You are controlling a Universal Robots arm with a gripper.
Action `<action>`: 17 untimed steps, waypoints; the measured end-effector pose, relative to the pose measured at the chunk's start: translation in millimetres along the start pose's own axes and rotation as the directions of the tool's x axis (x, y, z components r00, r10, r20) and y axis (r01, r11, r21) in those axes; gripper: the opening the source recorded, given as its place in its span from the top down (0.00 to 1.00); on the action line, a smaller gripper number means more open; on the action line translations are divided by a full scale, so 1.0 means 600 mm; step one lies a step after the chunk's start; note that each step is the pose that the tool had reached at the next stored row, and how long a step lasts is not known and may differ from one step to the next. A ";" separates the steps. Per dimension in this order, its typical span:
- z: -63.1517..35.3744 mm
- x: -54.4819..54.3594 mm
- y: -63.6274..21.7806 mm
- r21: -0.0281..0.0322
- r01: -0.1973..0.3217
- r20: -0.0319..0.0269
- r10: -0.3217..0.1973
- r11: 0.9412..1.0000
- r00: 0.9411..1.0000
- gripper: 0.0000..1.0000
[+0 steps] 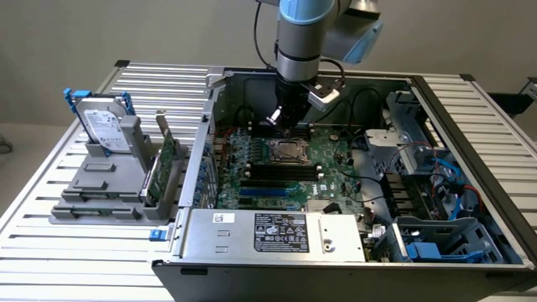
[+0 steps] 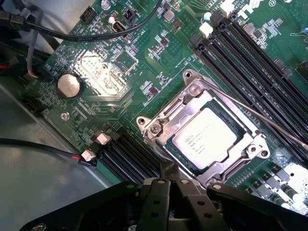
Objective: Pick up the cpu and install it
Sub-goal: 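Install the second cpu locking lever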
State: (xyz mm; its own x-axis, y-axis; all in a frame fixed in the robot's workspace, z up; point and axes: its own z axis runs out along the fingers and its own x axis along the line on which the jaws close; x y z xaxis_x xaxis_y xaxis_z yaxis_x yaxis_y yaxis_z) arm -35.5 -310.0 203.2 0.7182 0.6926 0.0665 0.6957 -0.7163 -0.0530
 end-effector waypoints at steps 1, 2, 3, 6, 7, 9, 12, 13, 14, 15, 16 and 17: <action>0.000 0.000 0.000 0.000 0.000 0.000 0.000 1.000 1.000 0.89; 0.000 0.000 0.000 -0.001 0.000 0.001 0.000 1.000 1.000 0.89; 0.000 0.000 0.000 -0.002 0.001 0.002 -0.001 1.000 1.000 0.89; 0.000 0.000 0.000 -0.008 0.002 0.008 -0.002 1.000 1.000 0.89; 0.000 0.000 0.000 -0.011 0.003 0.011 -0.003 1.000 1.000 0.89; 0.001 0.000 0.000 -0.015 0.004 0.015 -0.004 1.000 1.000 0.89; 0.000 0.000 0.000 -0.016 0.006 0.017 -0.006 1.000 1.000 0.89; 0.000 0.000 0.000 -0.016 0.006 0.017 -0.006 1.000 1.000 0.89; 0.000 0.000 0.000 -0.016 0.007 0.017 -0.007 1.000 1.000 0.89; 0.000 0.000 0.000 -0.016 0.007 0.017 -0.007 1.000 1.000 0.89; -0.002 0.001 0.000 -0.016 0.007 0.017 -0.007 1.000 1.000 0.89; -0.005 0.001 0.000 -0.015 0.007 0.018 -0.007 1.000 1.000 0.89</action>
State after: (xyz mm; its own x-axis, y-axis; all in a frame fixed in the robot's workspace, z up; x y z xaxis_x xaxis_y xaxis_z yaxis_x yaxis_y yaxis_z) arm -35.3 -309.9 206.3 0.7134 0.6990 0.0492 0.7007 -0.7125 -0.0373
